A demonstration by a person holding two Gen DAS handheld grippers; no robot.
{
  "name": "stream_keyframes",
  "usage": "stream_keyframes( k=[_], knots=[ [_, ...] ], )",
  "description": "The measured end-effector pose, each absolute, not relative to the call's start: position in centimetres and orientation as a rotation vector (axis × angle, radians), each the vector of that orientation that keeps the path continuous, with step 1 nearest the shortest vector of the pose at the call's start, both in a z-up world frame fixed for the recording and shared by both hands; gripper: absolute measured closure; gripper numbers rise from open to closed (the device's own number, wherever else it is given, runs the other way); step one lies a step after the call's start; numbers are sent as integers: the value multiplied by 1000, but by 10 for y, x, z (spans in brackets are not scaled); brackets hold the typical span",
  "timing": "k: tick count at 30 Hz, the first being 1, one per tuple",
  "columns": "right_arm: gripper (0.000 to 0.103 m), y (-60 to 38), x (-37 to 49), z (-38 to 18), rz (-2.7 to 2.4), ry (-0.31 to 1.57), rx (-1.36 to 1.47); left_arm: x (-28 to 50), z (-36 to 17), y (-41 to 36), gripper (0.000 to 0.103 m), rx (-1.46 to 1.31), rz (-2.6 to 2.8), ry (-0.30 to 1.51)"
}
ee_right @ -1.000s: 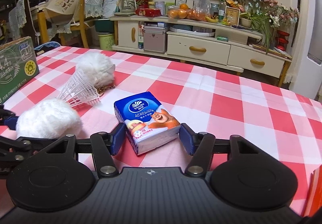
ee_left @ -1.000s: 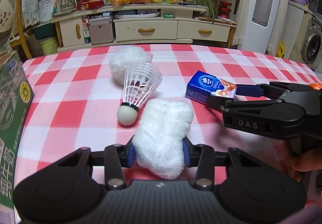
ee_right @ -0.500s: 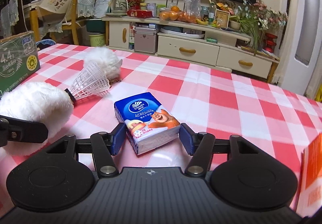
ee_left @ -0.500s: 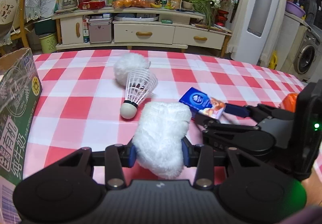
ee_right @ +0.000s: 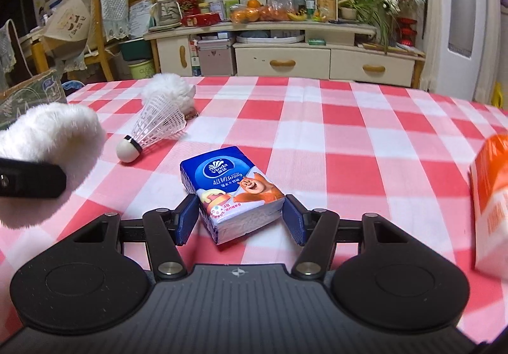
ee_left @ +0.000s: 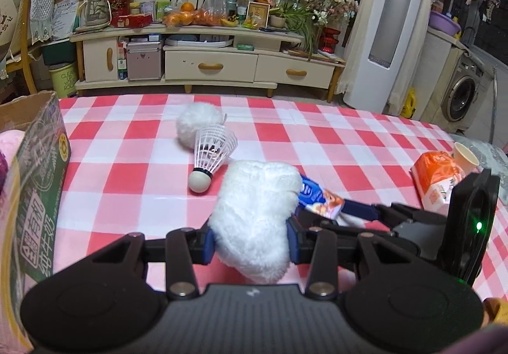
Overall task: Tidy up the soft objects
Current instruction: 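Carry the white mitten and tissue pack over the cardboard box with both tools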
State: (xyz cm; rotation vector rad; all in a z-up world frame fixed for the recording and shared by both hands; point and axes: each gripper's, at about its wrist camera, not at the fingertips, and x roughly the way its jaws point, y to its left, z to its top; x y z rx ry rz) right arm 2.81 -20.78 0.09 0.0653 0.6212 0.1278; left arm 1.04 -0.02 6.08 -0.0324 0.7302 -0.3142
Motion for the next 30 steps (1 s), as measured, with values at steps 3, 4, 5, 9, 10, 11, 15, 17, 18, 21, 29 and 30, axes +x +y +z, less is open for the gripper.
stream_keyframes(
  k=[3,4,5,9,10,11,15,17,18,21,29,30],
  knots=[
    [31,-202,22,0,129,624,71,6,66,6,62,-36,-326,718],
    [31,-199,20,0,129,624,66,5,68,8,62,-38,-331,713],
    [31,-197,18,0,128,625,64,2,70,10,62,-40,-335,709],
    [31,-187,9,0,127,627,56,-3,77,20,62,-52,-344,694],
    [31,-184,6,0,126,626,55,-5,79,23,62,-56,-347,690],
    [31,-182,3,1,128,627,58,-5,80,26,62,-59,-350,687],
    [31,-174,-5,4,134,626,66,-10,87,36,62,-70,-356,668],
    [31,-169,-10,6,141,624,75,-12,91,42,62,-73,-357,655],
    [31,-167,-12,8,145,621,77,-13,92,44,62,-75,-357,649],
    [31,-158,-20,13,159,611,77,-16,98,54,62,-85,-352,631],
    [31,-132,-33,31,215,580,90,-24,114,84,62,-121,-324,572],
    [31,-128,-34,34,225,576,90,-24,116,87,62,-125,-319,565]
  ],
)
